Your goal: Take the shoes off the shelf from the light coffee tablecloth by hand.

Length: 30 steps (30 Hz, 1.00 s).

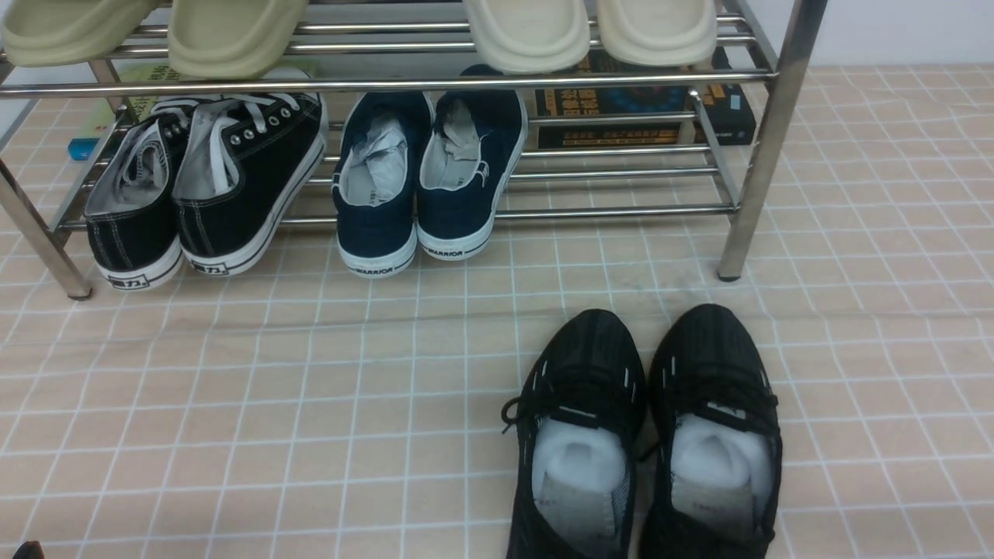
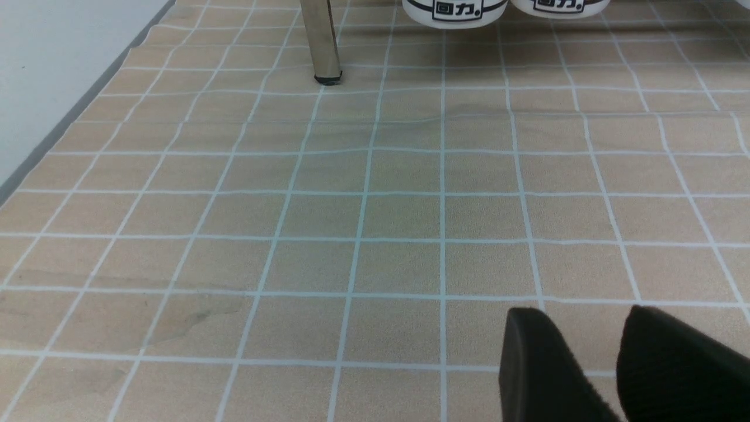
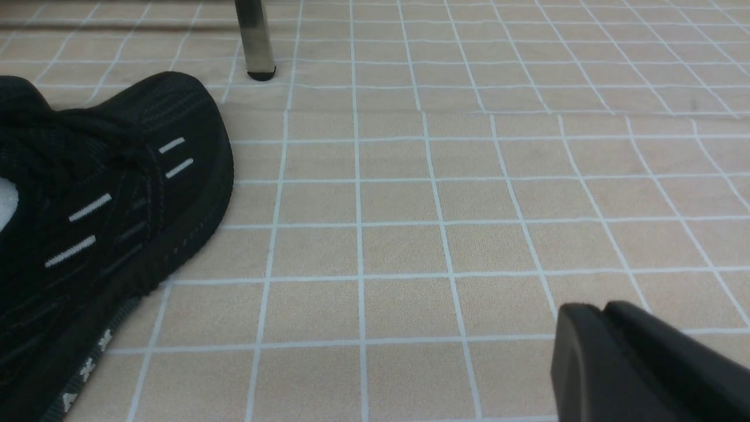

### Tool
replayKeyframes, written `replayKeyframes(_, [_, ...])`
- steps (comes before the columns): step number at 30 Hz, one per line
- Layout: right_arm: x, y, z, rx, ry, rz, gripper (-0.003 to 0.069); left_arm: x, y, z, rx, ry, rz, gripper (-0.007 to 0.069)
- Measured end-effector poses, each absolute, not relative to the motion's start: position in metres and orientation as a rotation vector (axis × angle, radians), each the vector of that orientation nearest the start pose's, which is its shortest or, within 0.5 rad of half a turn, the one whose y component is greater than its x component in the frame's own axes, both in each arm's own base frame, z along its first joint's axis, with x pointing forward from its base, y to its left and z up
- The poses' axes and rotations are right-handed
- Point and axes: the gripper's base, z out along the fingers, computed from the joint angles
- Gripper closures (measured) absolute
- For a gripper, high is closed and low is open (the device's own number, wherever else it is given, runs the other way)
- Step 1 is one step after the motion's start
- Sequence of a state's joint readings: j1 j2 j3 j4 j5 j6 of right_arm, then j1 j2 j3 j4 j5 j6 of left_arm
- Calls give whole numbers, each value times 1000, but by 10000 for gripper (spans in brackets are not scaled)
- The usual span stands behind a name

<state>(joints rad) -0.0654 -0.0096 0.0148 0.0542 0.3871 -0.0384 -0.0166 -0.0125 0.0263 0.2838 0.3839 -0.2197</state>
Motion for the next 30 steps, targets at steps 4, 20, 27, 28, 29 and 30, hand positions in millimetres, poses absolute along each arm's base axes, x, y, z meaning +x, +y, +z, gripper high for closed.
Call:
replayKeyframes(4, [52, -2, 174, 58, 1875, -18, 602, 52, 9, 172, -16, 1867, 117, 386])
replayKeyframes(20, [52, -2, 174, 58, 1875, -18, 586, 52, 9, 172, -16, 1867, 117, 385])
replayKeyframes(27, [52, -2, 174, 58, 1875, -18, 578, 52, 9, 172, -16, 1867, 117, 385])
replayKeyframes(28, [52, -2, 174, 58, 1875, -18, 577, 52, 9, 172, -16, 1867, 117, 385])
replayKeyframes(29, [52, -2, 174, 58, 1875, -18, 575, 52, 9, 172, -16, 1867, 117, 385])
replayKeyframes(30, [52, -2, 174, 58, 1875, -18, 575, 52, 9, 172, -16, 1867, 117, 385])
